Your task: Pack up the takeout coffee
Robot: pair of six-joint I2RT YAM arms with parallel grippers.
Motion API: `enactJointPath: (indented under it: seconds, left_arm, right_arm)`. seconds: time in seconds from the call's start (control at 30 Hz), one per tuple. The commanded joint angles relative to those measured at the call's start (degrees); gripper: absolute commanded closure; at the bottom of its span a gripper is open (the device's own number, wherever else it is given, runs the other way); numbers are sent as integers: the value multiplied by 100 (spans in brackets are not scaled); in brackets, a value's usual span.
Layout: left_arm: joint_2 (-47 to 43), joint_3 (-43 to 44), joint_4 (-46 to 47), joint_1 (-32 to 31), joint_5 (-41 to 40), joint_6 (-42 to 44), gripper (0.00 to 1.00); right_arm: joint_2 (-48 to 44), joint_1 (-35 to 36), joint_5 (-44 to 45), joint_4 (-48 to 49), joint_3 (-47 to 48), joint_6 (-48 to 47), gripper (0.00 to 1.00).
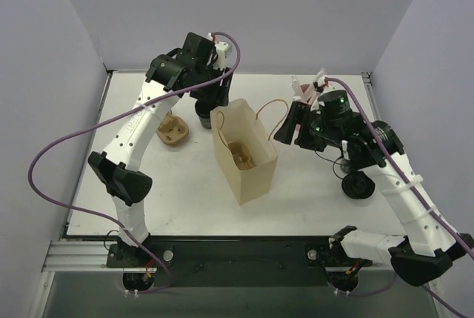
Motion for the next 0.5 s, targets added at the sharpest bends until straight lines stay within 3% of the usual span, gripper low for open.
enactJointPath:
  seconds: [0.0, 0.1, 0.3, 0.37, 0.4, 0.43, 0.47]
  left_arm:
    - [-12, -4, 65, 98, 165, 592, 33]
    - [67, -153, 232, 98, 314, 619, 34]
    - [296, -241, 355, 2, 525, 733, 44]
    - [322, -268, 356, -16, 665, 777, 59]
    - [331, -277, 338, -25, 657, 769, 68]
    - [322, -285, 320, -59, 544, 734, 85]
    - [305, -277, 312, -95, 456, 585, 92]
  right_arm:
    - [-651, 49, 265, -509, -283, 425, 36]
    - [-810, 57, 265, -667, -424, 460, 36]
    - [-1031, 75, 291, -791, -662, 469, 36]
    - [-1039, 66, 379, -826, -627, 346, 35]
    - [-1031, 57, 396, -843, -574, 302, 36]
    - [-1022, 66, 440, -870, -539, 284, 36]
    - [-996, 57, 449, -887, -486, 258, 35]
